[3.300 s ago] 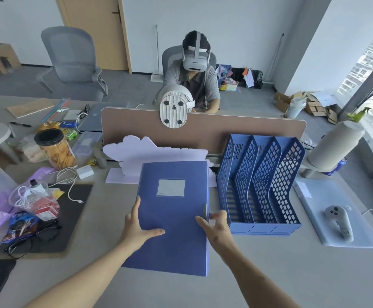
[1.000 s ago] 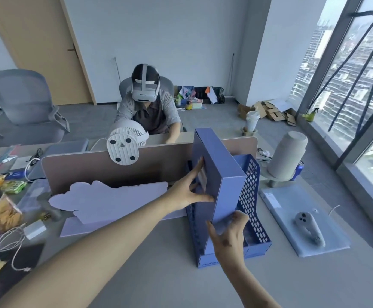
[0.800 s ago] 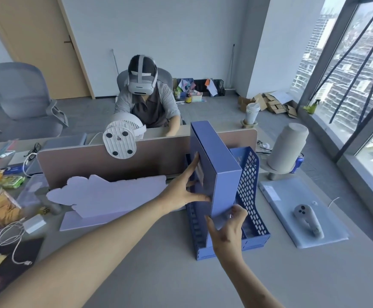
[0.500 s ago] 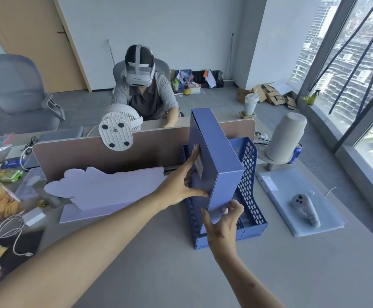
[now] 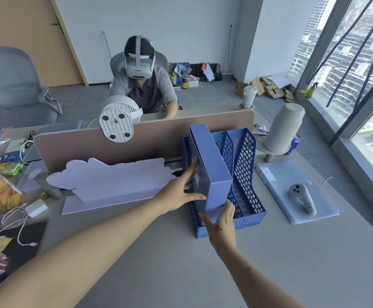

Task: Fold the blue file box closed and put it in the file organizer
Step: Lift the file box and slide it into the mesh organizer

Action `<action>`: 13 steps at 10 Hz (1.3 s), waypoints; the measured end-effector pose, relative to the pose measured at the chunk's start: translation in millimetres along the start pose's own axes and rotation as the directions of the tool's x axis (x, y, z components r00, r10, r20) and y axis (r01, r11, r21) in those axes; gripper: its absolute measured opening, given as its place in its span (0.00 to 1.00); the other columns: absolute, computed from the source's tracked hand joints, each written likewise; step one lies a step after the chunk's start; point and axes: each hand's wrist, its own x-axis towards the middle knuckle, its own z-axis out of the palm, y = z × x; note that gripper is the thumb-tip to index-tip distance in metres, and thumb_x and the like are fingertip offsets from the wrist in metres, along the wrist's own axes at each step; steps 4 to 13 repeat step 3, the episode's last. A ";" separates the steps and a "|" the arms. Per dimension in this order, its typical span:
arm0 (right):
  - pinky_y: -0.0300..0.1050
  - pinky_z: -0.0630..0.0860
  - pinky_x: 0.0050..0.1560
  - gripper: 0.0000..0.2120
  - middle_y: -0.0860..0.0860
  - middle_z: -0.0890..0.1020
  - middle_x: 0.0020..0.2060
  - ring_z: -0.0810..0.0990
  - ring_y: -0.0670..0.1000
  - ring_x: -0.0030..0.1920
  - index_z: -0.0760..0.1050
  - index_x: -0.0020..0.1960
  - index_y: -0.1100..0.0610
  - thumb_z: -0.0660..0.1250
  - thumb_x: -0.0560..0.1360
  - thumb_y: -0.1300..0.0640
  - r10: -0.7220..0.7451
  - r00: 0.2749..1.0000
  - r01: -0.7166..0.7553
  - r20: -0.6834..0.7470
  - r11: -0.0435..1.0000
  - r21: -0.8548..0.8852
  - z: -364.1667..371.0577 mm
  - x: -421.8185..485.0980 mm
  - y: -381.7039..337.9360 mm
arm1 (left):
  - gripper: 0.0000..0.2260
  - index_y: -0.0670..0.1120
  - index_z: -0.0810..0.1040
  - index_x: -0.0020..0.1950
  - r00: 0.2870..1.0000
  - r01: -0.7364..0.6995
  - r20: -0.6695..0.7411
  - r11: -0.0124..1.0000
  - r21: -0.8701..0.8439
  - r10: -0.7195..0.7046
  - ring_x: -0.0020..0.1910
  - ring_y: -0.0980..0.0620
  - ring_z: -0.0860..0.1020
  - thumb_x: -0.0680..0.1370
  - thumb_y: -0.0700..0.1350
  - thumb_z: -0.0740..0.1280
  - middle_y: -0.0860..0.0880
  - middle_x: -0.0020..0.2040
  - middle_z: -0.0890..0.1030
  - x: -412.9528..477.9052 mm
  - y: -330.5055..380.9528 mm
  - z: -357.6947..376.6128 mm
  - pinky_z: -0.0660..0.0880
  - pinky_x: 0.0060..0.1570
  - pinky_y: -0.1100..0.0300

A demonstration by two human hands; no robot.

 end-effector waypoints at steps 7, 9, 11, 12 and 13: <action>0.51 0.72 0.58 0.28 0.48 0.68 0.51 0.70 0.52 0.52 0.66 0.63 0.56 0.75 0.68 0.55 -0.116 0.986 0.128 0.118 0.986 -0.103 -45.9 5.5 -28.8 | 0.20 0.53 0.73 0.69 0.972 0.060 -0.231 0.997 0.041 -0.049 0.57 0.56 0.79 0.77 0.49 0.69 0.54 0.63 0.80 -43.5 -1.3 -15.9 0.74 0.63 0.56; 0.51 0.72 0.58 0.28 0.48 0.68 0.51 0.70 0.52 0.52 0.66 0.63 0.56 0.75 0.68 0.55 -0.116 0.986 0.128 0.118 0.986 -0.103 -45.9 5.5 -28.8 | 0.20 0.53 0.73 0.69 0.972 0.060 -0.231 0.997 0.041 -0.049 0.57 0.56 0.79 0.77 0.49 0.69 0.54 0.63 0.80 -43.5 -1.3 -15.9 0.74 0.63 0.56; 0.51 0.72 0.58 0.28 0.48 0.68 0.51 0.70 0.52 0.52 0.66 0.63 0.56 0.75 0.68 0.55 -0.116 0.986 0.128 0.118 0.986 -0.103 -45.9 5.5 -28.8 | 0.20 0.53 0.73 0.69 0.972 0.060 -0.231 0.997 0.041 -0.049 0.57 0.56 0.79 0.77 0.49 0.69 0.54 0.63 0.80 -43.5 -1.3 -15.9 0.74 0.63 0.56; 0.51 0.72 0.58 0.28 0.48 0.68 0.51 0.70 0.52 0.52 0.66 0.63 0.56 0.75 0.68 0.55 -0.116 0.986 0.128 0.118 0.986 -0.103 -45.9 5.5 -28.8 | 0.20 0.53 0.73 0.69 0.972 0.060 -0.231 0.997 0.041 -0.049 0.57 0.56 0.79 0.77 0.49 0.69 0.54 0.63 0.80 -43.5 -1.3 -15.9 0.74 0.63 0.56; 0.51 0.72 0.58 0.28 0.48 0.68 0.51 0.70 0.52 0.52 0.66 0.63 0.56 0.75 0.68 0.55 -0.116 0.986 0.128 0.118 0.986 -0.103 -45.9 5.5 -28.8 | 0.20 0.53 0.73 0.69 0.972 0.060 -0.231 0.997 0.041 -0.049 0.57 0.56 0.79 0.77 0.49 0.69 0.54 0.63 0.80 -43.5 -1.3 -15.9 0.74 0.63 0.56</action>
